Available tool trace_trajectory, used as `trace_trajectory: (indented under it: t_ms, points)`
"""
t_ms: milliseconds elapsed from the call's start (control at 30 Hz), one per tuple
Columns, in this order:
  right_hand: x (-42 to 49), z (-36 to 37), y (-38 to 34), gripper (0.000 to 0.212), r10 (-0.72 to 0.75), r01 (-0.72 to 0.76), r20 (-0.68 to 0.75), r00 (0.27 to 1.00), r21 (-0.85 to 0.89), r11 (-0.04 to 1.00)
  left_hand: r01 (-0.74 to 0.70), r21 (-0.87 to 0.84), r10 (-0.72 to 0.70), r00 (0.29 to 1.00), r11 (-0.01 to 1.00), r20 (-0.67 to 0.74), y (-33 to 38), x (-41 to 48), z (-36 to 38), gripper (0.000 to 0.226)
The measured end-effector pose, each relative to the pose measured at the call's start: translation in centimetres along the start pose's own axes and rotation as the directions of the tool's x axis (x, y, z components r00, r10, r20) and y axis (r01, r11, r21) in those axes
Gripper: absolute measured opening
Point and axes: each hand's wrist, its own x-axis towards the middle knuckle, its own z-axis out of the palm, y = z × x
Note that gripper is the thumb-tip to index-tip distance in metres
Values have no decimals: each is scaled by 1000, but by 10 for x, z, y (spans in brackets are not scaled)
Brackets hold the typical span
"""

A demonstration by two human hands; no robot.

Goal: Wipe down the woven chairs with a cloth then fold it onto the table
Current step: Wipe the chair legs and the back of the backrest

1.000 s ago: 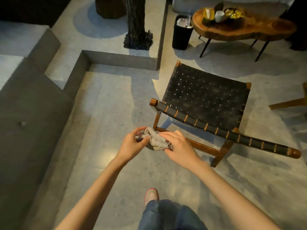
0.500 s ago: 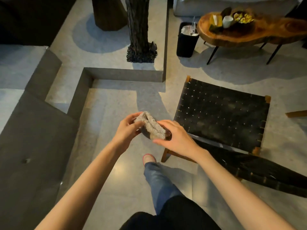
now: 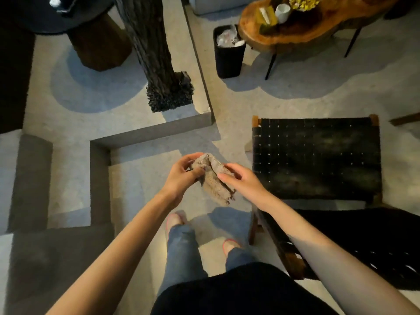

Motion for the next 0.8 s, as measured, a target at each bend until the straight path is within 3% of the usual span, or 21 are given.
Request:
trace_trajectory:
  t_ms: [133, 267, 367, 467, 533, 667, 800]
  points:
    - [49, 21, -2, 8, 8, 3, -212, 977, 53, 999, -14, 134, -6, 989, 991, 146, 17, 64, -26, 34]
    - [90, 48, -15, 9, 76, -61, -483, 872, 48, 997, -31, 312, -85, 933, 949, 350, 32, 120, -48, 32]
    - [105, 69, -32, 9, 133, -129, -590, 796, 50, 990, -118, 435, -105, 884, 893, 455, 45, 150, -63, 34]
    - [106, 77, -48, 25, 177, -177, -706, 686, 73, 981, -213, 526, -134, 828, 823, 544, 58, 170, -64, 32]
    - [98, 74, -52, 30, 209, -216, -790, 577, 99, 971, -318, 555, -136, 766, 769, 628, 63, 181, -52, 33]
    - [76, 63, -46, 19, 258, -214, -879, 401, 184, 959, -501, 549, -144, 637, 669, 757, 66, 191, -19, 27]
    - [52, 50, -30, 17, 299, -180, -908, 294, 254, 950, -750, 490, -166, 469, 444, 868, 56, 205, 21, 17]
